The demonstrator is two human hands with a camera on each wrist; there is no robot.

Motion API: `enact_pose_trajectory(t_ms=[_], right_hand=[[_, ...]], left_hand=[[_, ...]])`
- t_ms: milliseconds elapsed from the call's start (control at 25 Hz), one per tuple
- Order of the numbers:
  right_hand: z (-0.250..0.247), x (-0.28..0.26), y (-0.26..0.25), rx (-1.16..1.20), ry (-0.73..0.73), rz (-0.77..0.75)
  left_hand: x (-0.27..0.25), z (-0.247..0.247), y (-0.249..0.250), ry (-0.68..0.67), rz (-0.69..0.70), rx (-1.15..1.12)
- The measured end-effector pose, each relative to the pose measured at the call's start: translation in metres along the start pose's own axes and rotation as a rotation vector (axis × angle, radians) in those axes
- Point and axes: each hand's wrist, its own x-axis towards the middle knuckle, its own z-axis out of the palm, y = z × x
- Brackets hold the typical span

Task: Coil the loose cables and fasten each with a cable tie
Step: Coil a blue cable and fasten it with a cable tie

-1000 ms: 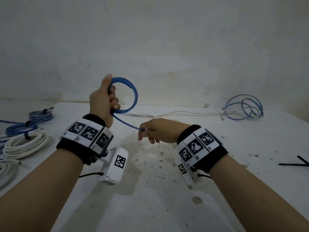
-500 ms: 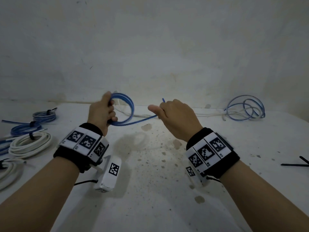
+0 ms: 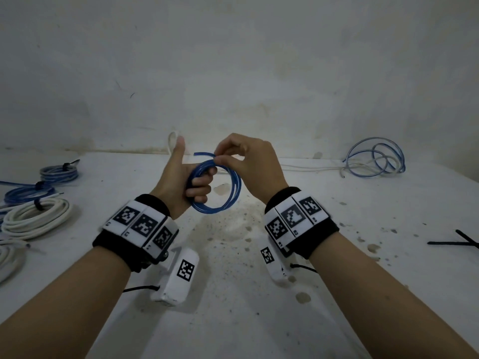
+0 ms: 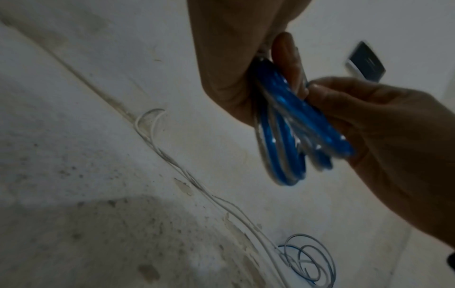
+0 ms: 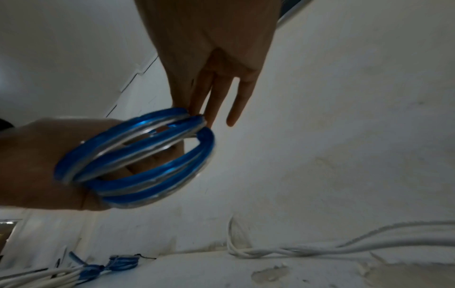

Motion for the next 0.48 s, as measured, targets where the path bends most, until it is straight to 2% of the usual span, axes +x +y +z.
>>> enact_pose_trajectory(t_ms=[160,240,360,400,480], right_hand=[[0.000,-0.008,0.004,0.035,-0.116,-0.038],[0.003,-0.008,0.001,-0.021,-0.202,0.004],[0.007,-0.008,-0.004,-0.246,-0.309,0.101],[0.007,-0.008,-0.006,-0.368,-0.326,0.087],[0.006,-0.008,-0.012,-0.660,-0.362,-0.039]], left_hand=[[-0.002,-0.004,0.005,0.011,0.066,0.158],[-0.002,-0.001,0.004,0.007,0.120,0.154],[-0.002,0.002,0.008,0.013,0.130,0.165],[-0.002,0.002,0.009,0.027,0.110,0.196],[-0.002,0.006,0.012,0.117,0.127,0.375]])
